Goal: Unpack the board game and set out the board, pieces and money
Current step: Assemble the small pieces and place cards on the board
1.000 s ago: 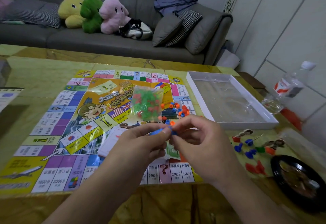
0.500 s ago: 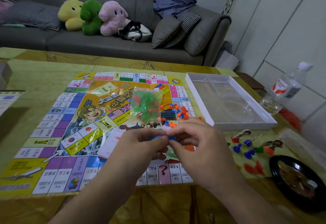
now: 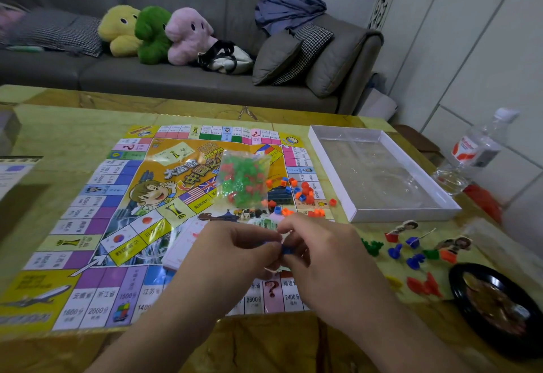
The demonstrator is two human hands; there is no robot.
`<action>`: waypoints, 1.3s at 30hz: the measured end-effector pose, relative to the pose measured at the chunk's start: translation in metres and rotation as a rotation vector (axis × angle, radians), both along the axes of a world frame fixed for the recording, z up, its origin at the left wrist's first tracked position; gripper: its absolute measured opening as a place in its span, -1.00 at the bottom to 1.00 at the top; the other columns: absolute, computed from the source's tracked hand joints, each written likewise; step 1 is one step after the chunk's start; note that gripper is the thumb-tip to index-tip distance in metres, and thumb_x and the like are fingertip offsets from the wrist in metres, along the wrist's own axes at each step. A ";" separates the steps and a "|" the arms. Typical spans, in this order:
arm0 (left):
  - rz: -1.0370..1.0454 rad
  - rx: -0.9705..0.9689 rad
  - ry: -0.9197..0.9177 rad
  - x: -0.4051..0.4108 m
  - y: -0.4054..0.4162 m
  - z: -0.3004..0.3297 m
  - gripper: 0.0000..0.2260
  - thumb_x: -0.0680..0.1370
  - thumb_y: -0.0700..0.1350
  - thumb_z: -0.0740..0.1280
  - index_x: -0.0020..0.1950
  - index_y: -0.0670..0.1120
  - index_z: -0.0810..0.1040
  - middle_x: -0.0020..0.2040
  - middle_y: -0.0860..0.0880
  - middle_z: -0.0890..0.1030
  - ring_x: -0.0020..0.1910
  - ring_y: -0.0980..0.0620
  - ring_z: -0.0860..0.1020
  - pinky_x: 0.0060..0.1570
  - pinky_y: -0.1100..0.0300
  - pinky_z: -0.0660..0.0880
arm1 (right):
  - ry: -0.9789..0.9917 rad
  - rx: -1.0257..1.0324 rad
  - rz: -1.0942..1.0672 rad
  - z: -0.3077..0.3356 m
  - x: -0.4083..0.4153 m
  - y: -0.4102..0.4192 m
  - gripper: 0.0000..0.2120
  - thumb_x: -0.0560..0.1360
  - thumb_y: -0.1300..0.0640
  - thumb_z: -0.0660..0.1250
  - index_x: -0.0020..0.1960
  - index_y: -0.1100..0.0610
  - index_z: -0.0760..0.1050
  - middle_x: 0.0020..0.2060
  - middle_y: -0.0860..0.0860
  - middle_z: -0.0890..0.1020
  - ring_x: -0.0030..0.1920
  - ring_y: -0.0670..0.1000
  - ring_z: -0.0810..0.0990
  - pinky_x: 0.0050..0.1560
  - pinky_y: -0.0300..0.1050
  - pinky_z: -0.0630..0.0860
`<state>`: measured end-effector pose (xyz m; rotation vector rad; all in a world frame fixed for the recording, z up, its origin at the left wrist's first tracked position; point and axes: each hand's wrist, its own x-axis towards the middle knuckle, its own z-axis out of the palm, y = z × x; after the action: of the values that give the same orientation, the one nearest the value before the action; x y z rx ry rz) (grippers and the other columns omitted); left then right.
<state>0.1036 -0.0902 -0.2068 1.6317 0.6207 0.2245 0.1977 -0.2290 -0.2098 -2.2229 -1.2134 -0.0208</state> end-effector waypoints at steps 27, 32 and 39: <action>0.104 -0.680 -0.149 -0.004 -0.005 0.005 -0.79 0.32 -0.17 0.53 -0.09 -0.22 0.75 -0.13 -0.23 0.73 -0.23 -0.04 0.71 -0.32 0.24 0.62 | 0.242 0.374 -0.075 0.002 0.002 -0.007 -0.69 0.48 0.22 0.57 0.13 -0.13 0.74 0.01 -0.32 0.73 0.13 -0.27 0.67 0.19 -0.23 0.63; 0.142 -0.749 -0.173 -0.004 -0.008 0.004 -0.84 0.31 -0.16 0.54 -0.15 -0.19 0.77 -0.18 -0.19 0.70 -0.30 0.01 0.68 -0.33 0.27 0.62 | 0.241 0.381 -0.047 0.002 -0.003 -0.005 -0.64 0.50 0.19 0.56 0.20 -0.18 0.70 0.08 -0.38 0.70 0.17 -0.35 0.63 0.15 -0.45 0.53; 0.093 -0.742 -0.170 -0.008 -0.011 0.008 -0.88 0.41 -0.18 0.51 -0.12 -0.21 0.77 -0.09 -0.22 0.74 -0.21 -0.01 0.72 -0.38 0.30 0.59 | 0.236 0.427 -0.086 -0.002 -0.004 -0.004 -0.63 0.55 0.32 0.47 0.21 -0.09 0.72 0.03 -0.33 0.72 0.13 -0.35 0.64 0.11 -0.42 0.58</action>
<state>0.0958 -0.1013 -0.1988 0.8616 0.5594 0.1701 0.1939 -0.2331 -0.2116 -1.8432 -0.8886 -0.0457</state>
